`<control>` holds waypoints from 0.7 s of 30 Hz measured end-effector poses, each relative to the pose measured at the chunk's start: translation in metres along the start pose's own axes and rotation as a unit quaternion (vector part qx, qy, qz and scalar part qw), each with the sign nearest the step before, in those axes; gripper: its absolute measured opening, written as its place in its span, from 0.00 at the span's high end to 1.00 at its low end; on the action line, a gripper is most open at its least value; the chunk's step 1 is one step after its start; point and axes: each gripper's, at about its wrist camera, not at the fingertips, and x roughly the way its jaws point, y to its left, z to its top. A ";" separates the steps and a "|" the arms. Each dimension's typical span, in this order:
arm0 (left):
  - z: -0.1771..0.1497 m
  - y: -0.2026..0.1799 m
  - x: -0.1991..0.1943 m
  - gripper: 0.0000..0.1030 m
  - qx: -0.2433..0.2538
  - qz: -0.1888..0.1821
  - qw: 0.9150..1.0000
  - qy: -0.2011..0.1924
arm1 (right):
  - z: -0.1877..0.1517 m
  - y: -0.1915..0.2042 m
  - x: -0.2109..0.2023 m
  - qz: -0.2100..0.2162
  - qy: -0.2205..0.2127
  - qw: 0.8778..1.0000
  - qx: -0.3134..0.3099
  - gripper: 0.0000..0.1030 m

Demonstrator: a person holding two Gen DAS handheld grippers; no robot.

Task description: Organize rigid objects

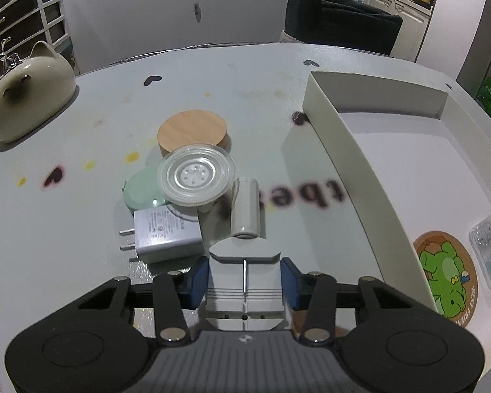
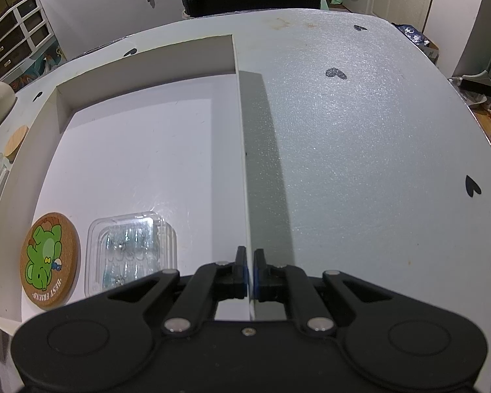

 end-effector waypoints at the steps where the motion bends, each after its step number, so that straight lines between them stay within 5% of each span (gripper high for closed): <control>1: -0.002 0.000 -0.001 0.54 -0.001 0.002 1.000 -0.001 | 0.000 0.000 0.000 0.000 0.000 1.000 0.000 0.95; 21: -0.020 -0.014 -0.061 0.54 -0.047 -0.010 0.997 -0.055 | 0.000 0.002 0.001 0.000 0.001 1.000 -0.007 0.95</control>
